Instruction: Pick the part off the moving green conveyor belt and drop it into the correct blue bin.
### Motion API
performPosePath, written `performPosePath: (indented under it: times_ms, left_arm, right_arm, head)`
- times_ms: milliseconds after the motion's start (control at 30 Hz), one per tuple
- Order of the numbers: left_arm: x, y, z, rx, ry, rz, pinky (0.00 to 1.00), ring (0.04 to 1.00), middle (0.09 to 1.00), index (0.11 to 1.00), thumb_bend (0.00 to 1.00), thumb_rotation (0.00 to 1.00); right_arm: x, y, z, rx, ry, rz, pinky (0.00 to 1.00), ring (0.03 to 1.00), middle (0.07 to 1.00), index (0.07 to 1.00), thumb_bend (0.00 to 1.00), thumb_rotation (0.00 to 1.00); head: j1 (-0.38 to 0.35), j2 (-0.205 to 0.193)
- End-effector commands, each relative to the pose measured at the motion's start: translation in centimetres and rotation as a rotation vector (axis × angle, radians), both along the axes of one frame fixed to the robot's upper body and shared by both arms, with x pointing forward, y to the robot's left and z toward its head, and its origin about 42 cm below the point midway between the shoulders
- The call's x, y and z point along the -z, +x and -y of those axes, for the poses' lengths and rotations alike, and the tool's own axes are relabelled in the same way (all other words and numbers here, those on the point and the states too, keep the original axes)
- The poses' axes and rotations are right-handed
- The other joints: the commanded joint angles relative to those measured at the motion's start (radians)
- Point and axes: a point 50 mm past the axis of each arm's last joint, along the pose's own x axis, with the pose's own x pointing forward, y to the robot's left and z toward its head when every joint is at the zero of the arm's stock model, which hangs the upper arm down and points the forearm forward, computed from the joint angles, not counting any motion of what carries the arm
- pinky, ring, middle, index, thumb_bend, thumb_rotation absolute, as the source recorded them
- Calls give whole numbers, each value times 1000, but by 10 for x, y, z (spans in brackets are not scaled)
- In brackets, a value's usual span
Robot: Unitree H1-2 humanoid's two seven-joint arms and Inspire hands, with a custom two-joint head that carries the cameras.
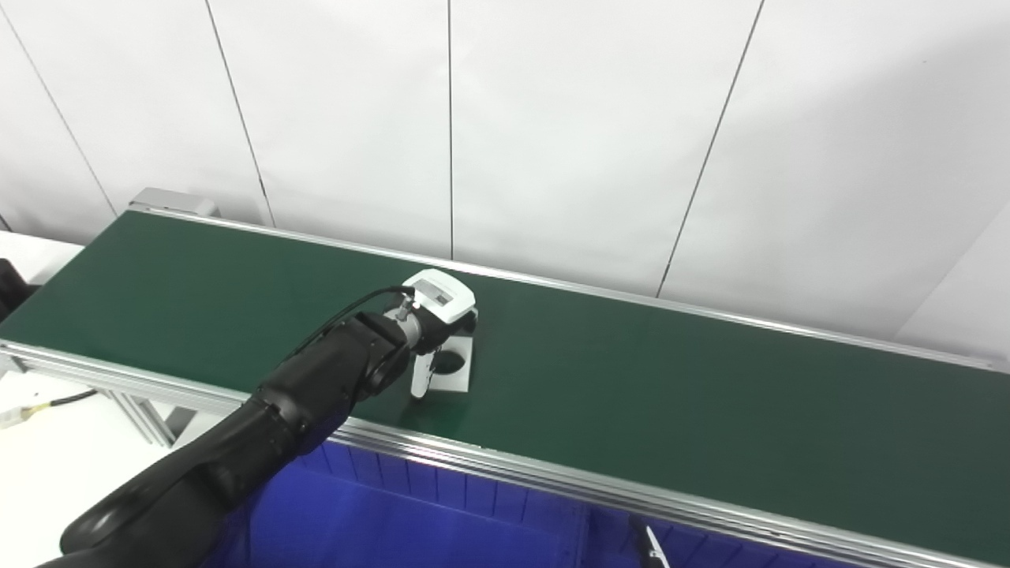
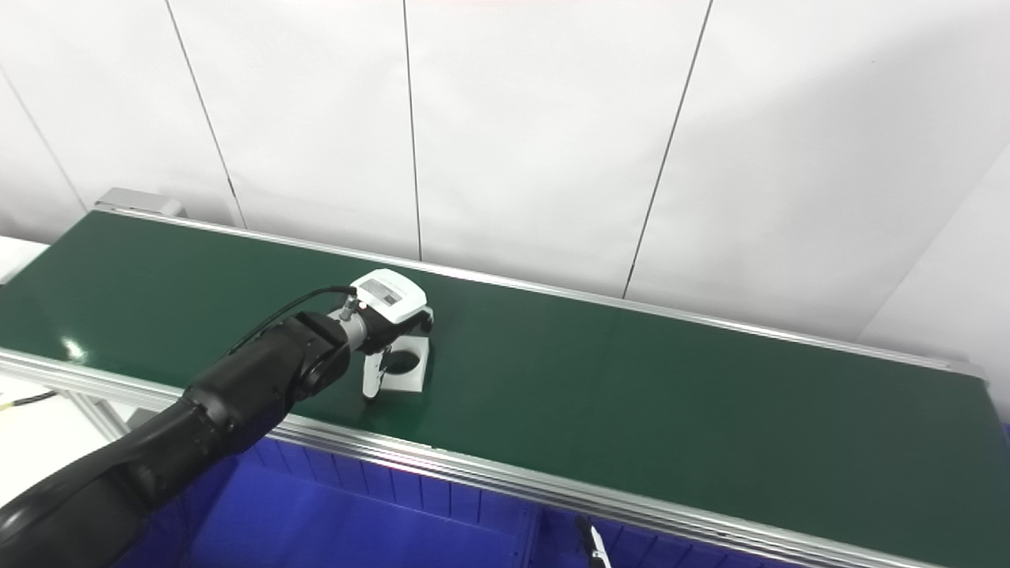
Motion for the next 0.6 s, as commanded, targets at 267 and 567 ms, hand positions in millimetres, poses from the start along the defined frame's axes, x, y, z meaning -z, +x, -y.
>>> performPosePath:
  times_ms: [267, 567]
  left_arm:
    - [-16, 15, -1, 6, 29, 70, 309, 407, 524, 661, 975, 31]
    - [-12, 13, -4, 34, -68, 106, 184, 260, 473, 487, 525, 0]
  right_arm:
    - [-14, 2, -4, -7, 41, 82, 1000, 993, 1000, 977, 898, 1000]
    - [-16, 3, -5, -7, 46, 89, 1000, 988, 994, 970, 896, 1000]
  head:
    - [-3, 8]
    - [0, 11]
